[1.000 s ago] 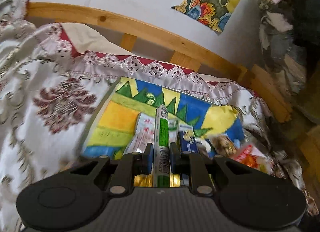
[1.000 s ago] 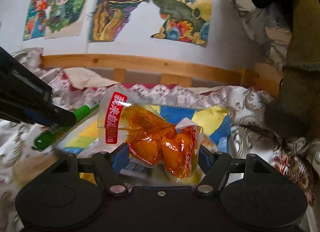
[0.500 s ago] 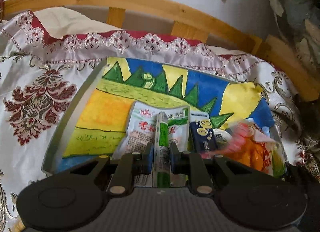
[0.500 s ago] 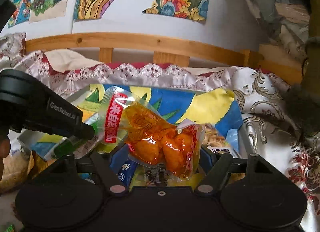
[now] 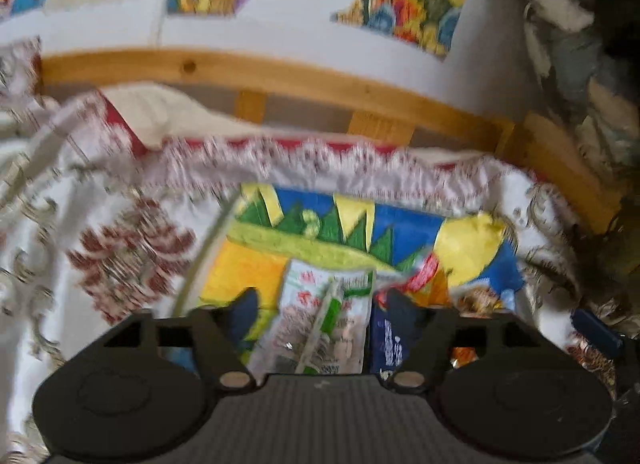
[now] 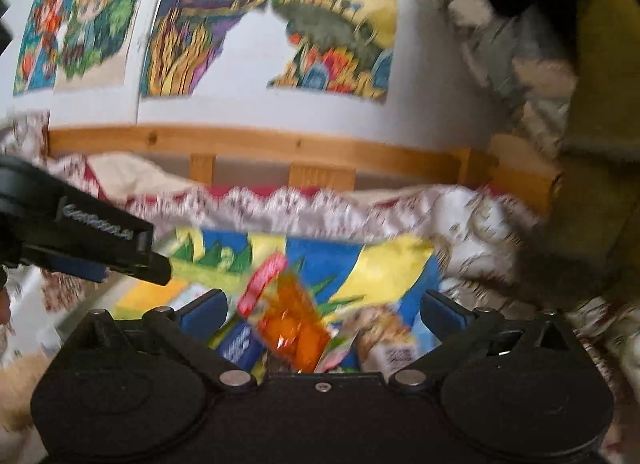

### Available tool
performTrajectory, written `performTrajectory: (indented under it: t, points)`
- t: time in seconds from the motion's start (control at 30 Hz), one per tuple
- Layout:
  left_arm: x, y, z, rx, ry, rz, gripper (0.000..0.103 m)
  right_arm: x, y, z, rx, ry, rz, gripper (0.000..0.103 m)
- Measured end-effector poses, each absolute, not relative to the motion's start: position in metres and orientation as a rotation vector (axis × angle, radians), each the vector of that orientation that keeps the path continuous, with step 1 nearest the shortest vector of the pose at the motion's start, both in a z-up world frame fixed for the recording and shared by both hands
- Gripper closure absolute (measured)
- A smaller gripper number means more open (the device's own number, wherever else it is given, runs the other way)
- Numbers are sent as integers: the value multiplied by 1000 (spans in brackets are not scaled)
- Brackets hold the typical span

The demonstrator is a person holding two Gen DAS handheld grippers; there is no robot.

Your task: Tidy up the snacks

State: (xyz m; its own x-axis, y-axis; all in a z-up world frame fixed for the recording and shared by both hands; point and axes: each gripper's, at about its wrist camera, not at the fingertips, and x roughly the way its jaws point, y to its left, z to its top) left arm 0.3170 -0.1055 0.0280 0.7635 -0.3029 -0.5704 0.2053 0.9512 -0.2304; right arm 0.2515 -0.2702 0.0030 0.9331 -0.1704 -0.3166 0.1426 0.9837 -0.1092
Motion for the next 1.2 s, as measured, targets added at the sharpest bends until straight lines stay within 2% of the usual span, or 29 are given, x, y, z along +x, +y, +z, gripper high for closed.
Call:
performTrajectory:
  t: [0.07,0.13,0.23,0.67,1.2]
  points:
    - [301,-99,44,-138,593,-264,16,240,-272,18,-72,304,-171,1]
    - [286,-94,57,-105,547,-250,5,226,-274,32,-56,275,-182,1]
    - [259,-86,74,-69,476,-216,1,203,-276,48,-36,248,-191,1]
    - [158,-49,89,-49,414,-165,1,109,-253,94,-29,137,-128,1]
    - [72,-11,66,-57,402,-111,1,38,-237,77,-25,174,-129,1]
